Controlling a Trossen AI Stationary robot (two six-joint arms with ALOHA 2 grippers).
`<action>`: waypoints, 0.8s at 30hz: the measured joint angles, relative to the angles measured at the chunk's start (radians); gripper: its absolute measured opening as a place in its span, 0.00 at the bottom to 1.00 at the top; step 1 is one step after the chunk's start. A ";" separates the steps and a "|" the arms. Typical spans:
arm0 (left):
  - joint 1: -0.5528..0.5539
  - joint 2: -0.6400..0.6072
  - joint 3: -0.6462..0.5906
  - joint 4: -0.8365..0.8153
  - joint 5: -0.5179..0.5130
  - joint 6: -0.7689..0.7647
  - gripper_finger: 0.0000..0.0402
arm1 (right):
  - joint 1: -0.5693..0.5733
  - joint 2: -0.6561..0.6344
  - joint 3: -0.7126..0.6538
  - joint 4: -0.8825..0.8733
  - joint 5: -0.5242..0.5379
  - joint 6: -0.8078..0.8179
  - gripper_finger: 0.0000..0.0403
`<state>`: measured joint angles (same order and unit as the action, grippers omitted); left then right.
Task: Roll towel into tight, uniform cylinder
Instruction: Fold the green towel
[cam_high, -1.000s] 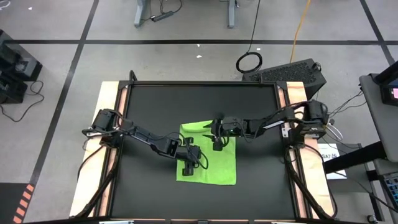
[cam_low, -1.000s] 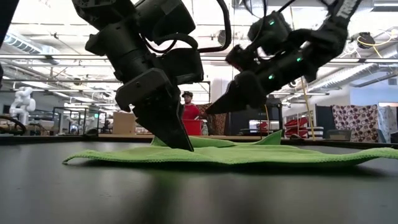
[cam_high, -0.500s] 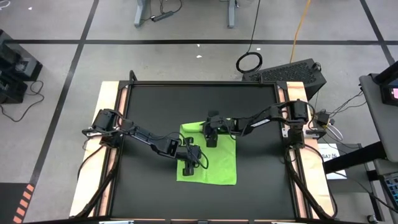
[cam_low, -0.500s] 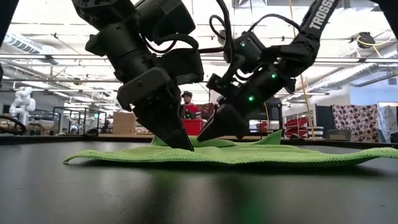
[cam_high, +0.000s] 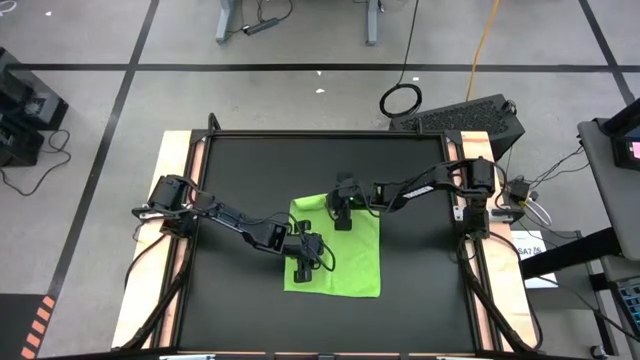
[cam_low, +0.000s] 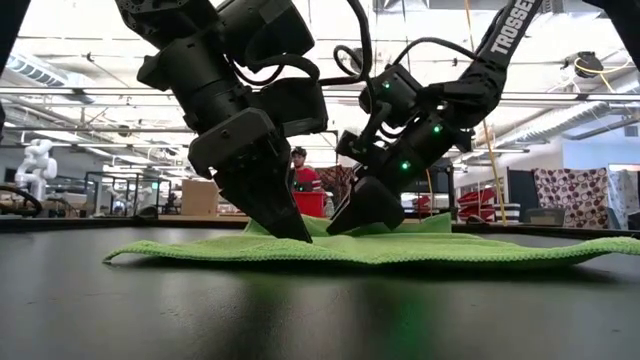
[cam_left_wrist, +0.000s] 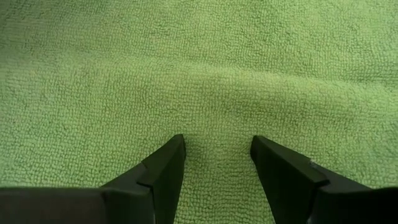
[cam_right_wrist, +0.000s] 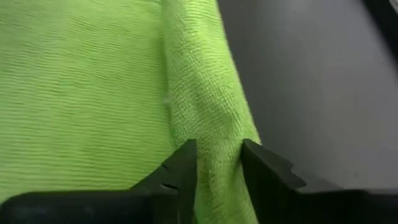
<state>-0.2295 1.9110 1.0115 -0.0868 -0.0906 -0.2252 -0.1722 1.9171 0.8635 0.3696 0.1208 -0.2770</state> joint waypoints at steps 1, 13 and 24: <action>0.000 0.000 0.000 0.000 0.000 -0.001 0.49 | -0.007 0.000 0.000 0.005 0.014 0.000 0.23; -0.004 0.001 0.000 -0.015 -0.003 -0.006 0.49 | -0.136 -0.034 0.110 -0.116 0.240 0.007 0.12; -0.005 0.001 0.000 -0.023 0.002 -0.007 0.49 | -0.142 -0.104 0.114 -0.201 0.050 -0.005 0.42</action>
<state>-0.2344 1.9118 1.0111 -0.1098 -0.0883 -0.2317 -0.3141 1.8132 0.9770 0.1686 0.1704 -0.2819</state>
